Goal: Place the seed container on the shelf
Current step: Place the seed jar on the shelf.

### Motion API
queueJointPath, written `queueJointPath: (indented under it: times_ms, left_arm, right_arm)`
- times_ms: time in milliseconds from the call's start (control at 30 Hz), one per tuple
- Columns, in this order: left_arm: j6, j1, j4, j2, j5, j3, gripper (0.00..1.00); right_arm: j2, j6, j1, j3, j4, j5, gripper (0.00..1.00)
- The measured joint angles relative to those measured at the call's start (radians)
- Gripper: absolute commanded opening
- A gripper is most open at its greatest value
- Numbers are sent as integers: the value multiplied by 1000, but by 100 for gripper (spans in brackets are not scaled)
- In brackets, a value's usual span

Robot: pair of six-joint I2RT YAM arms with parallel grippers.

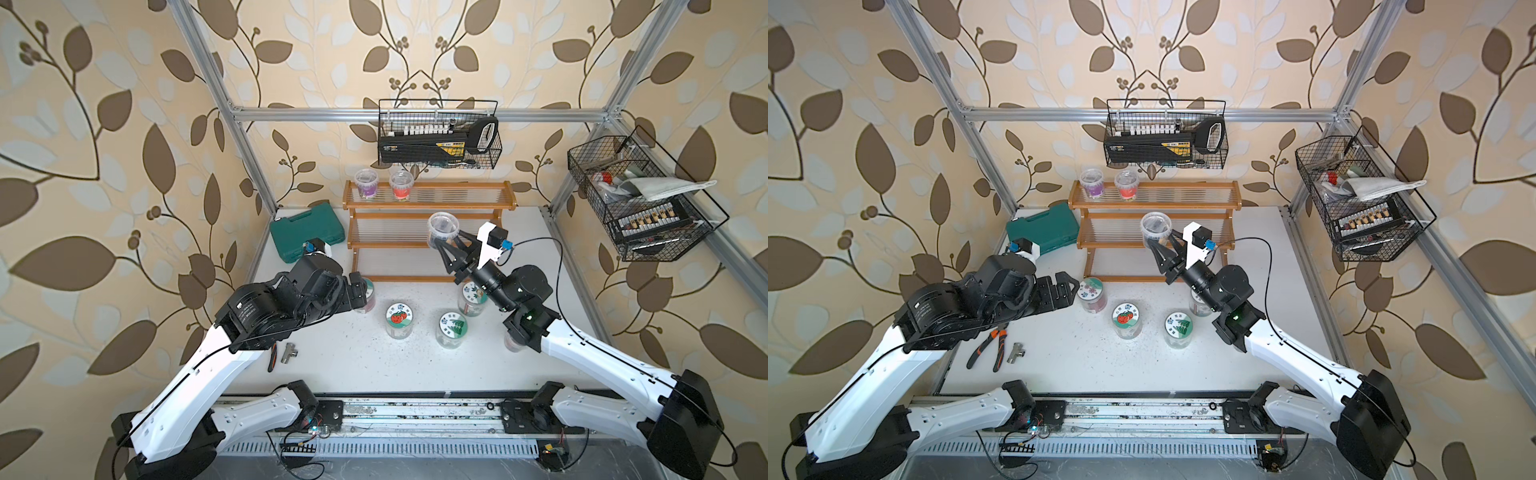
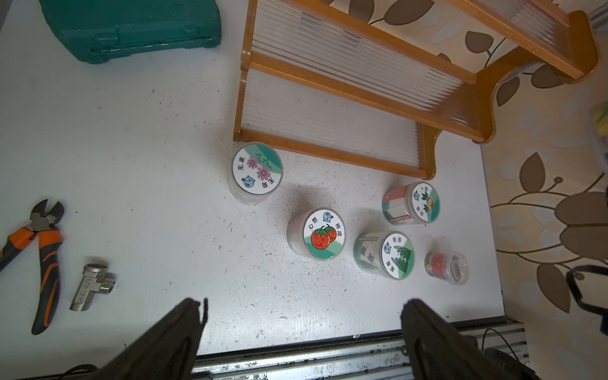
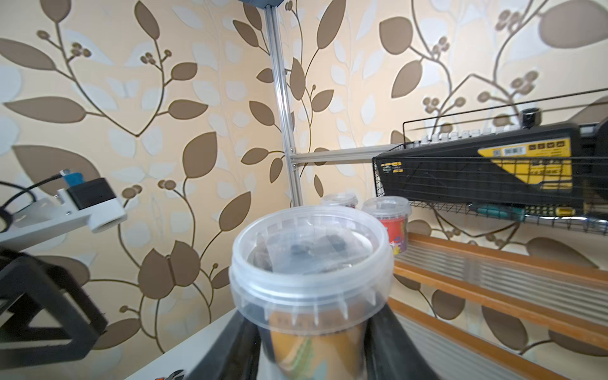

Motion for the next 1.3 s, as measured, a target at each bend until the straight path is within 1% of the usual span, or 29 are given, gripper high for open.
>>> queueJointPath:
  times_ms: [200, 300, 433, 600, 900, 1100, 1300]
  left_arm:
    - [2, 13, 3, -10, -4, -21, 98]
    - [3, 18, 6, -12, -4, -30, 98]
    - [5, 23, 11, -12, -4, -34, 98]
    - [15, 32, 19, -12, -4, -34, 98]
    - [23, 46, 24, -17, -4, -50, 98]
    - [26, 53, 25, -22, -3, -60, 98]
    - [27, 65, 32, -23, -2, -73, 98]
  right_arm:
    - [125, 34, -126, 106, 6, -72, 46]
    - [187, 49, -171, 146, 12, -98, 46]
    - [254, 56, -202, 193, 17, -130, 47]
    - [330, 55, -220, 258, 17, -160, 47]
    - [424, 32, -233, 321, 13, -176, 47]
    - [471, 13, -240, 348, -11, -175, 47]
    - [482, -6, -240, 359, -44, -163, 47]
